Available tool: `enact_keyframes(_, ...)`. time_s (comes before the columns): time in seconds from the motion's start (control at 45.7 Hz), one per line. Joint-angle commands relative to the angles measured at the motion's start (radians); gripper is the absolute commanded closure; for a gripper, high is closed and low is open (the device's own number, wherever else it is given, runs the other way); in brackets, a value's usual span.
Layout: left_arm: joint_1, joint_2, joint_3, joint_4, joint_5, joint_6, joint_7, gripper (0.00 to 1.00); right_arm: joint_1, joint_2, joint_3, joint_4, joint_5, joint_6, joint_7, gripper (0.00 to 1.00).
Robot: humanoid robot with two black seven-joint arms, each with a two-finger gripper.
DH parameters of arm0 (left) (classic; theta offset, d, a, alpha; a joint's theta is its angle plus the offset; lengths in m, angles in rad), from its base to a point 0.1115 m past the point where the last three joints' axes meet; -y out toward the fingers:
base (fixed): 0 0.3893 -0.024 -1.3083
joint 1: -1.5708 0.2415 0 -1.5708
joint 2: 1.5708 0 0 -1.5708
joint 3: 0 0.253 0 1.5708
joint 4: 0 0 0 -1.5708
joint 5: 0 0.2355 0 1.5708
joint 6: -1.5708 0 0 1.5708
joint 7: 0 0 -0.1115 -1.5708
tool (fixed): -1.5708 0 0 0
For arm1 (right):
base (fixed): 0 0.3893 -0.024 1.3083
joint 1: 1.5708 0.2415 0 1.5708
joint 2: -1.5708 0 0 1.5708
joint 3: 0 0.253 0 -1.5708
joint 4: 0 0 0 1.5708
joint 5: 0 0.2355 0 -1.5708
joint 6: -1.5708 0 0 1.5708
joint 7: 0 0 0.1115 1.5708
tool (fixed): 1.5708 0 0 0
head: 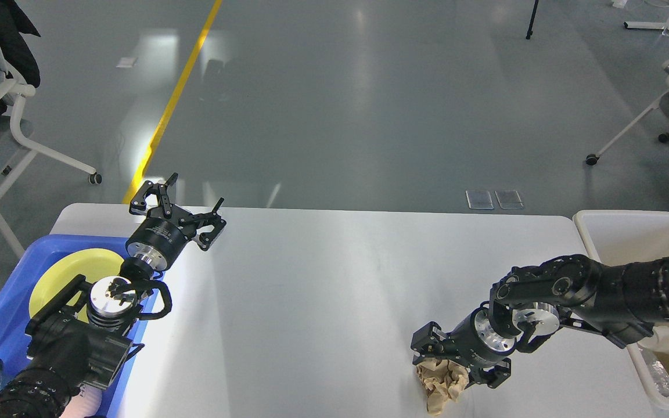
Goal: Tidy desktop
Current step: 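Grasp the brown paper scrap and carry it over the bin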
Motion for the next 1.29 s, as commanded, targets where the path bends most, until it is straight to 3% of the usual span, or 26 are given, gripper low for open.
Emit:
enact_keyframes(0.0, 0.001, 0.000, 0.000, 0.000, 0.000, 0.000, 0.002, 0.03, -0.011, 0.002, 0.003, -0.009, -0.003, 0.007, 0.075, 0.24)
enact_keyframes(0.066, -0.001, 0.000, 0.000, 0.000, 0.000, 0.000, 0.000, 0.03, -0.011, 0.002, 0.000, -0.011, -0.012, 0.012, 0.115, 0.60)
enact_keyframes(0.153, -0.001, 0.000, 0.000, 0.000, 0.000, 0.000, 0.000, 0.03, -0.011, 0.003, 0.000, -0.018, -0.072, 0.014, 0.122, 0.85)
enact_keyframes(0.197, -0.001, 0.000, 0.000, 0.000, 0.000, 0.000, 0.002, 0.03, -0.011, 0.003, 0.003, -0.020, -0.077, 0.014, 0.122, 0.89)
enact_keyframes(0.219, -0.001, 0.000, 0.000, 0.000, 0.000, 0.000, 0.000, 0.03, -0.011, 0.003, 0.003, -0.020, -0.081, 0.014, 0.122, 1.00)
enact_keyframes(0.57, 0.001, 0.000, 0.000, 0.002, 0.000, 0.000, 0.000, 0.03, 0.004, -0.007, 0.020, -0.020, -0.080, -0.002, 0.120, 1.00)
enact_keyframes(0.789, -0.001, 0.000, 0.000, 0.000, 0.000, -0.001, 0.000, 0.03, 0.099, -0.099, 0.005, 0.008, -0.078, 0.006, 0.122, 1.00)
enact_keyframes(1.051, 0.001, 0.000, 0.000, 0.000, 0.000, -0.001, 0.000, 0.03, 0.395, -0.293, -0.118, 0.139, -0.107, 0.015, 0.117, 1.00)
enact_keyframes(1.27, 0.001, 0.000, 0.000, 0.000, 0.000, 0.000, 0.000, 0.03, 0.687, -0.323, -0.158, 0.225, -0.107, 0.015, 0.112, 1.00)
